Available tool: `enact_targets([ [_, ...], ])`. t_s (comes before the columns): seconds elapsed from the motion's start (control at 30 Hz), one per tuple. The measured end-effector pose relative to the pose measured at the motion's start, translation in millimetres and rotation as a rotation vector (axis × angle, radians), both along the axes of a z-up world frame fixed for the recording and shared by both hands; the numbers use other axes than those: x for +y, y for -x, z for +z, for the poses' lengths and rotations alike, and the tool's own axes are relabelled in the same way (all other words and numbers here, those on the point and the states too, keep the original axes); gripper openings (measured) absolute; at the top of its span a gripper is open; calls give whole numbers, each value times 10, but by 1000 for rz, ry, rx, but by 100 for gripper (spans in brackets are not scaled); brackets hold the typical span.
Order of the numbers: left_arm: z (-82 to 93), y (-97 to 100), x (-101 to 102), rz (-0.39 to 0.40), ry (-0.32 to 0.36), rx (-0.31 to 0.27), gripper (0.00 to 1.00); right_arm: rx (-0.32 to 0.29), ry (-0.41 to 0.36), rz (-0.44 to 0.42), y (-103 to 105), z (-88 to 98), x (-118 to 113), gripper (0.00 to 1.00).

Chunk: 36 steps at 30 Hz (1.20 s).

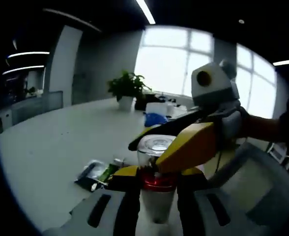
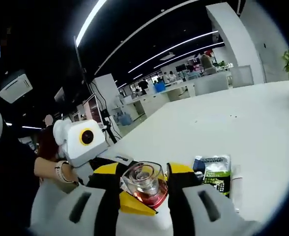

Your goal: Arrange the skincare products in the storage area until every visible bottle or jar stands upright without overlapping.

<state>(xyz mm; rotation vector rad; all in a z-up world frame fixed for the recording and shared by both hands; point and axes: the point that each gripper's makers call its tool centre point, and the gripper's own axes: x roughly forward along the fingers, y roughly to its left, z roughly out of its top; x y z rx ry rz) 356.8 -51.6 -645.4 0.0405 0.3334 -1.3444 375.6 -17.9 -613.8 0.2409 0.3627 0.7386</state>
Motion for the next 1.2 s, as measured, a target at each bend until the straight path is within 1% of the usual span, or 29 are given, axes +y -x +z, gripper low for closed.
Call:
enact_targets([
  [0.1,-5,6,-36,-8,-5,-3,24,-14,37,-1,2,-25,-23,35],
  [0.13,-11,7,-42,-8,-6,-4,24,-34,70,-3,-1,-34,-47,34],
  [0.27,-25,15,-65,-14,-16,-15,24,-50,99,-6,2,-46,-73,33],
  [0.47,-36,1,-100,-9,-23,-36,24,-104,132,9,11,-48,-97,31],
  [0.6,-67,-2,-117,-7,-28,-45,24,-117,144,14,17,-78,-112,30],
  [0.67,-77,4,-127,-3,-22,-51,24,-134,158,21,41,-83,-107,30],
  [0.73,-90,9,-134,-2,-23,-64,24,-140,163,22,32,-95,-112,30],
  [0.83,-141,10,-139,1,-33,-88,24,-157,191,34,59,-142,-108,30],
  [0.9,-125,2,-137,7,-20,-91,24,-174,188,32,63,-114,-110,30],
  [0.97,-120,-7,-144,12,-16,-92,24,-175,181,30,62,-107,-109,30],
  [1.2,-117,17,-132,9,-7,-124,25,-191,199,48,108,-98,-80,30],
])
